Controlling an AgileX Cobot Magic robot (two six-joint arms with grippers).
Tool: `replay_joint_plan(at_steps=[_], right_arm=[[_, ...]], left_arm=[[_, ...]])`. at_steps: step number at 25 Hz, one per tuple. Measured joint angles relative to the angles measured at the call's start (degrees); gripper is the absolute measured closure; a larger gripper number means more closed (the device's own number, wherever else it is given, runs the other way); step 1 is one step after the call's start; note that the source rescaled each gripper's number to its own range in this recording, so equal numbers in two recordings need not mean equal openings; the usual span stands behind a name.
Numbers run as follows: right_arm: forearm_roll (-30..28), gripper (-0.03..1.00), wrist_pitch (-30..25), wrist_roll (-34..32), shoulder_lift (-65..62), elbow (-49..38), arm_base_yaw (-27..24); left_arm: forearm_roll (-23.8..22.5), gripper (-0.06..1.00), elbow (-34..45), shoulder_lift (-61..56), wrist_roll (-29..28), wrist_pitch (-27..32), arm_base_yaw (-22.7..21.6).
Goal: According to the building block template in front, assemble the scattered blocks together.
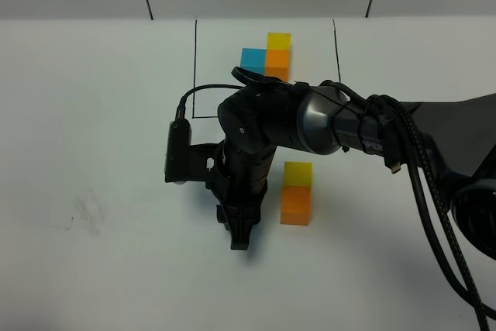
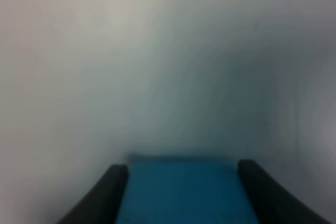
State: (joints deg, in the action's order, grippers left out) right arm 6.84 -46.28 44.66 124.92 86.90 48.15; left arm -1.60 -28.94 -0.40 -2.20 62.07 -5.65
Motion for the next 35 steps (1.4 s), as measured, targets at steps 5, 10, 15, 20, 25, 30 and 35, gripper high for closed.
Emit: replay_joint_plan(at_steps=[5, 10, 15, 20, 25, 30, 35], right_arm=[[-0.1, 0.77, 0.2, 0.0, 0.4, -0.1, -0.6], [-0.9, 0.77, 0.2, -0.2, 0.4, -0.1, -1.4], [-1.0, 0.77, -0.2, -0.6, 0.4, -0.1, -2.0], [-0.9, 0.77, -1.0, -0.6, 0.4, -0.8, -2.4], [-0.4, 0.77, -0.1, -0.6, 0.3, -2.3, -2.7], [-0.5, 0.77, 0.3, -0.5, 0.2, -2.7, -2.7], [-0.9, 0.77, 0.3, -0.5, 0.2, -2.7, -2.7]], left_arm=[[0.0, 0.54, 0.0, 0.0, 0.0, 0.0, 0.0], [0.0, 0.54, 0.0, 0.0, 0.0, 0.0, 0.0], [0.0, 0.54, 0.0, 0.0, 0.0, 0.0, 0.0], [0.0, 0.54, 0.0, 0.0, 0.0, 0.0, 0.0], [0.0, 0.54, 0.0, 0.0, 0.0, 0.0, 0.0], [0.0, 0.54, 0.0, 0.0, 0.0, 0.0, 0.0], [0.0, 0.54, 0.0, 0.0, 0.0, 0.0, 0.0]])
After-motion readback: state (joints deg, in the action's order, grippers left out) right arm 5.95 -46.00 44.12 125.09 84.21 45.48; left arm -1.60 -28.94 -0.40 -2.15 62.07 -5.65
